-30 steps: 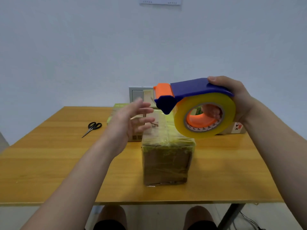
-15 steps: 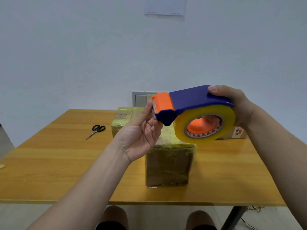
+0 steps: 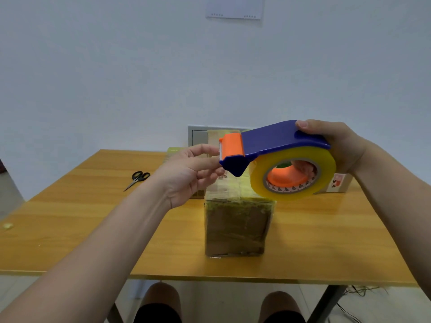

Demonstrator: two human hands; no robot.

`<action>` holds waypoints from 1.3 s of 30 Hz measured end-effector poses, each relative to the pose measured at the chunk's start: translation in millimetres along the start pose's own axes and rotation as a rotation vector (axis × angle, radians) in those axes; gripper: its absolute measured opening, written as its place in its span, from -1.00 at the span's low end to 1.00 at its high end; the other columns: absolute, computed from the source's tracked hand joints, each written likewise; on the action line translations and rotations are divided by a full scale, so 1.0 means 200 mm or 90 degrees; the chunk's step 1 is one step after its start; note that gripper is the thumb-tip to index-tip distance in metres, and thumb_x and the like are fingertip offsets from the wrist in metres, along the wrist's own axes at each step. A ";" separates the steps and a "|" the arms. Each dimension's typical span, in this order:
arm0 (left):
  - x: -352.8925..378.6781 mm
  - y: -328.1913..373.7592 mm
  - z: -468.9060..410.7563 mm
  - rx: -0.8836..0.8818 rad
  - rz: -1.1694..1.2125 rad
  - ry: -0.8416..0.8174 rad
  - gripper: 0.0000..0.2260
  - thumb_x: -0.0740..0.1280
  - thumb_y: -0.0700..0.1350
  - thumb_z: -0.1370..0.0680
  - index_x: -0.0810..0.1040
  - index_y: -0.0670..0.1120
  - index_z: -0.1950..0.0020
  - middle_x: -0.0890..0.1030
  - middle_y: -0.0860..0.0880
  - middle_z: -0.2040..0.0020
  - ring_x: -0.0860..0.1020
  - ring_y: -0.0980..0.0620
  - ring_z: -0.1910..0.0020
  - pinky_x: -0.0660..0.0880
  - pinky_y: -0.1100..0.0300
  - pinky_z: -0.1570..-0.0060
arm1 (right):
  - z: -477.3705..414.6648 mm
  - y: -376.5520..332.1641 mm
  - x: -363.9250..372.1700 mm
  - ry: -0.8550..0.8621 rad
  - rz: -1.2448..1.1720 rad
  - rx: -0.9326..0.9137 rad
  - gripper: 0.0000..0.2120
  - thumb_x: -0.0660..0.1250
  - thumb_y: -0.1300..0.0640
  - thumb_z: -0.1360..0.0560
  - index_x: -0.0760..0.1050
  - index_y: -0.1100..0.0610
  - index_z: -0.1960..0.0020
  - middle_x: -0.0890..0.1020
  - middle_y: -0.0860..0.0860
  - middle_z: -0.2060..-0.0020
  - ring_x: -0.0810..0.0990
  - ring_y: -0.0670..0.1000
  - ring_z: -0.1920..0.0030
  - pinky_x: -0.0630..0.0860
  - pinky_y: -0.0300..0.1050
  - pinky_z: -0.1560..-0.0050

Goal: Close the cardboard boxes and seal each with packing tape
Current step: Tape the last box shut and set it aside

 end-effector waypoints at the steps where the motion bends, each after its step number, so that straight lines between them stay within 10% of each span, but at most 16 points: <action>1: -0.01 0.01 0.00 0.009 -0.037 0.015 -0.79 0.43 -0.36 -0.51 0.58 -0.17 -0.11 0.68 -0.18 0.23 0.63 0.09 0.43 0.55 0.35 0.44 | 0.00 0.01 0.00 -0.002 0.002 0.010 -0.47 0.64 -0.34 -0.09 0.73 0.00 0.11 0.73 0.00 0.21 0.70 -0.03 0.25 0.63 -0.17 0.25; 11: -0.11 0.00 0.05 0.021 -0.247 0.094 -0.78 0.52 -0.32 -0.48 0.60 -0.19 -0.08 0.72 -0.16 0.24 0.65 0.07 0.38 0.60 0.29 0.38 | 0.16 0.06 -0.13 0.065 -0.019 0.071 -0.54 0.68 -0.23 0.06 0.71 0.04 0.31 0.67 0.00 0.41 0.64 -0.03 0.44 0.58 -0.21 0.40; 17: -0.11 -0.03 0.04 0.003 -0.449 0.092 -0.85 0.47 -0.30 -0.57 0.60 -0.20 -0.12 0.74 -0.15 0.22 0.72 0.02 0.29 0.61 0.26 0.32 | 0.10 0.02 -0.08 0.066 0.179 0.152 -0.68 0.36 -0.09 -0.53 0.71 0.03 0.29 0.67 0.05 0.36 0.62 -0.01 0.42 0.54 -0.19 0.39; 22: -0.09 0.00 0.02 0.052 -0.652 0.114 -0.90 0.47 -0.27 -0.57 0.60 -0.12 -0.01 0.72 -0.11 0.30 0.73 -0.14 0.22 0.71 -0.03 0.12 | 0.03 -0.04 -0.03 0.059 0.287 0.185 -0.59 0.46 -0.24 -0.43 0.71 0.13 0.17 0.69 0.16 0.23 0.63 0.08 0.32 0.57 -0.08 0.26; 29: -0.02 0.04 0.04 0.124 -0.870 0.148 -0.86 0.47 -0.18 -0.56 0.57 0.04 0.06 0.70 0.05 0.34 0.67 0.16 0.32 0.67 0.01 0.08 | -0.02 -0.07 -0.01 0.058 0.341 0.217 -0.58 0.42 -0.28 -0.37 0.73 0.07 0.12 0.71 0.23 0.10 0.62 0.21 0.17 0.51 0.19 -0.01; 39: 0.03 0.04 0.06 0.145 -0.960 0.163 -0.84 0.46 -0.13 -0.59 0.65 0.09 -0.12 0.59 0.09 0.11 0.59 0.01 -0.01 0.58 0.08 -0.02 | -0.04 -0.02 -0.01 0.043 0.343 0.249 -0.64 0.50 -0.24 -0.34 0.72 0.07 0.26 0.68 0.13 0.27 0.60 0.06 0.35 0.55 -0.09 0.28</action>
Point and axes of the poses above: each hand's wrist, its own z-axis away from the middle knuckle, its own x-axis out of the palm, y = z × x, the point moved 7 cm from there along -z, towards the middle knuckle
